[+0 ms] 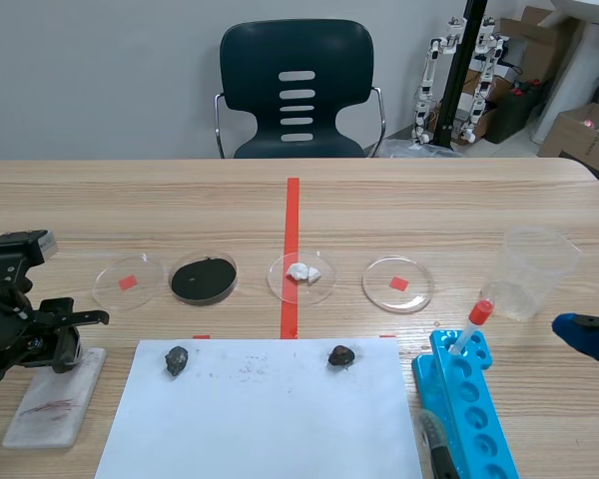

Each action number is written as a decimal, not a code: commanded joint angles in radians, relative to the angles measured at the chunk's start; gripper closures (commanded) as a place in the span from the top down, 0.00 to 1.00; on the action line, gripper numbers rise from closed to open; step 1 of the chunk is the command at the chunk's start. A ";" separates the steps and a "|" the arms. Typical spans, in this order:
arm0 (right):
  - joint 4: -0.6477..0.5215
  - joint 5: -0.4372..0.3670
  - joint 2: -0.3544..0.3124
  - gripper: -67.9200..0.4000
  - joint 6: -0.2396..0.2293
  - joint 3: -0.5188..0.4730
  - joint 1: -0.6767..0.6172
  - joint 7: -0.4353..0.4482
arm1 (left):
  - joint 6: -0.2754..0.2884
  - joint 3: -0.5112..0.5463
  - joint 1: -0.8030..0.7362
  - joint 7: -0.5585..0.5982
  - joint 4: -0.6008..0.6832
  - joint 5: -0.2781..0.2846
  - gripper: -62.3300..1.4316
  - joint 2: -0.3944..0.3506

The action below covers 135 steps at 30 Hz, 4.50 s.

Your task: Rub the mineral on the streak plate

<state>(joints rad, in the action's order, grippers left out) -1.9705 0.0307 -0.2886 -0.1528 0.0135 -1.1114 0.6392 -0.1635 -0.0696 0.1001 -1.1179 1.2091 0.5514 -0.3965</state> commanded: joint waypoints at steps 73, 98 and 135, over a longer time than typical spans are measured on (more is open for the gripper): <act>-0.019 -0.008 0.000 0.96 0.003 -0.006 0.000 0.015 | -0.010 -0.005 -0.003 0.019 0.035 -0.214 0.21 0.014; -0.019 -0.008 0.000 0.96 0.003 -0.006 0.000 0.015 | 0.000 -0.005 -0.003 0.018 0.035 -0.195 0.21 0.014; -0.019 -0.008 0.000 0.96 0.003 -0.006 0.000 0.015 | -0.036 -0.005 -0.022 0.023 0.036 -0.268 0.21 0.016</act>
<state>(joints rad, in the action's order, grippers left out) -1.9705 0.0307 -0.2886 -0.1528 0.0135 -1.1114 0.6388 -0.1951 -0.0807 0.0772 -1.0988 1.2434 0.2810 -0.3717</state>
